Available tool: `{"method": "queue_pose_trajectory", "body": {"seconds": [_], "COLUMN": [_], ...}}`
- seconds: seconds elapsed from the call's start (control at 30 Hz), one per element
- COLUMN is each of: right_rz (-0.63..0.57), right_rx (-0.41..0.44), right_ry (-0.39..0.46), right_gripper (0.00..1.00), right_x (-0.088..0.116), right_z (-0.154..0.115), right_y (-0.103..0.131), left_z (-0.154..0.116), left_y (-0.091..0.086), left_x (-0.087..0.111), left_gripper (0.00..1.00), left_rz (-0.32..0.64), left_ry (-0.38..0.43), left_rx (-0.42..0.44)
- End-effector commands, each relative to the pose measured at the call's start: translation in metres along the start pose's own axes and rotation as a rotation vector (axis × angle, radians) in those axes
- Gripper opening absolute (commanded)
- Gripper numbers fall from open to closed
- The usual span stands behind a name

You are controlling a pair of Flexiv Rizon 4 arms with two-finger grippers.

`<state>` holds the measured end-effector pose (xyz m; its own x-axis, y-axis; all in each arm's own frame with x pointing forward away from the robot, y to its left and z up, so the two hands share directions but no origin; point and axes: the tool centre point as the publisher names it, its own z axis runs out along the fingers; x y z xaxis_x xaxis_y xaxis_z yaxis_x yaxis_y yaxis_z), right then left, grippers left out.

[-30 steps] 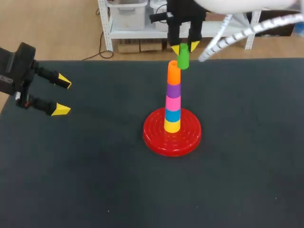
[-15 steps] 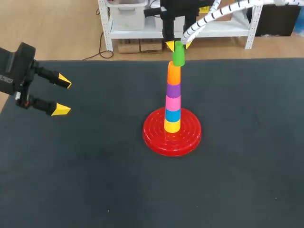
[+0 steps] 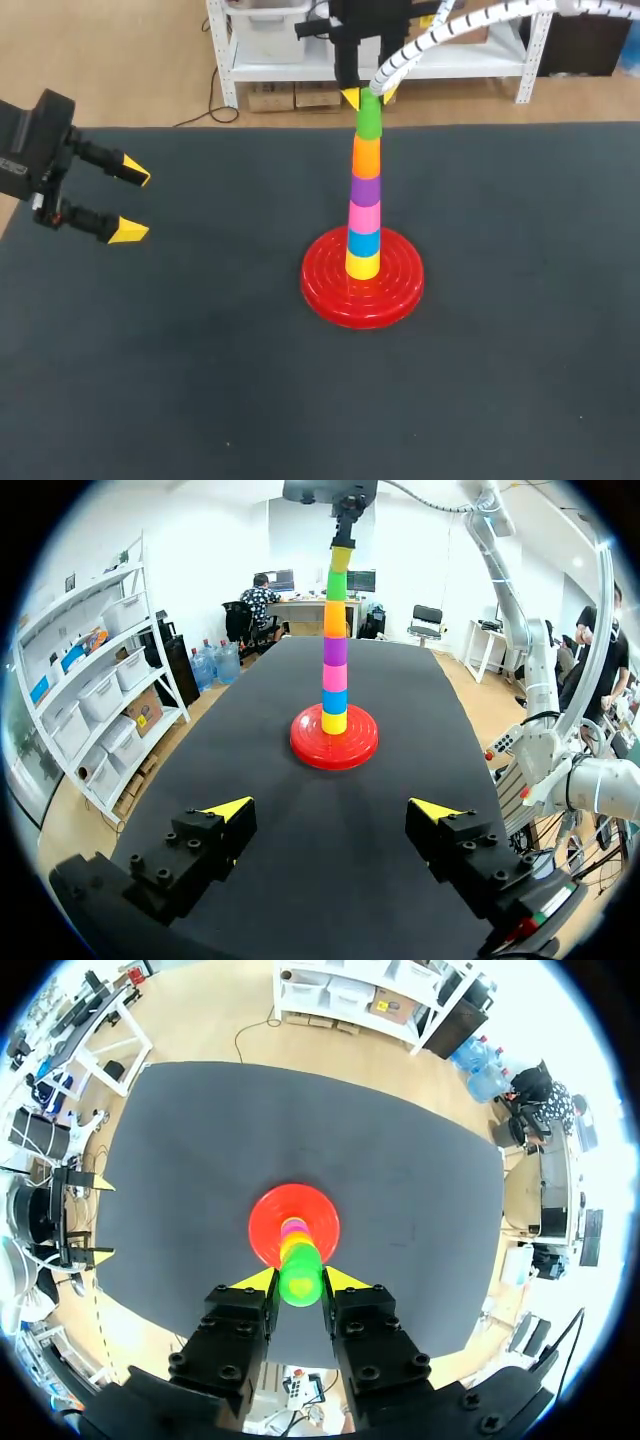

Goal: Pick up and stack the cylinders on the red base in this order: pink,purple,orange,green

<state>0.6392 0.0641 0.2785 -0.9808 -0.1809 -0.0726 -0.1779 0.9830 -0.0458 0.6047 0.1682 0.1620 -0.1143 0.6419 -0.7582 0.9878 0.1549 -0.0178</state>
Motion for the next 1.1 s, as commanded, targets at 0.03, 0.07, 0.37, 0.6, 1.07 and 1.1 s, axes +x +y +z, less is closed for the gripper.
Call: {"method": "queue_pose_trajectory", "body": {"seconds": [0.03, 0.07, 0.37, 0.6, 1.07, 1.1], "right_rz": [0.000, 0.000, 0.016, 0.026, 0.045, 0.056], "right_rx": [0.000, -0.001, -0.019, -0.033, -0.066, -0.076], "right_ry": [0.004, 0.004, 0.009, 0.018, 0.016, 0.009], "right_gripper": [0.00, 0.00, 0.00, 0.00, 0.00, 0.00], "right_x": [-0.002, -0.002, -0.002, -0.001, 0.000, 0.000], "right_z": [0.002, 0.002, 0.005, 0.010, 0.017, 0.015], "right_y": [0.001, 0.001, -0.002, -0.005, -0.002, -0.002], "left_z": [0.000, 0.000, 0.000, 0.000, 0.000, 0.000], "left_y": [0.000, 0.000, 0.000, 0.000, 0.000, 0.000], "left_x": [0.001, 0.001, 0.001, 0.001, 0.001, 0.001], "left_gripper": [1.00, 1.00, 1.00, 1.00, 1.00, 1.00], "left_rz": [0.003, 0.003, 0.003, 0.003, 0.003, 0.003], "left_ry": [-0.005, -0.005, -0.005, -0.005, -0.005, -0.005], "left_rx": [-0.002, -0.002, -0.002, -0.002, -0.002, -0.002]}}
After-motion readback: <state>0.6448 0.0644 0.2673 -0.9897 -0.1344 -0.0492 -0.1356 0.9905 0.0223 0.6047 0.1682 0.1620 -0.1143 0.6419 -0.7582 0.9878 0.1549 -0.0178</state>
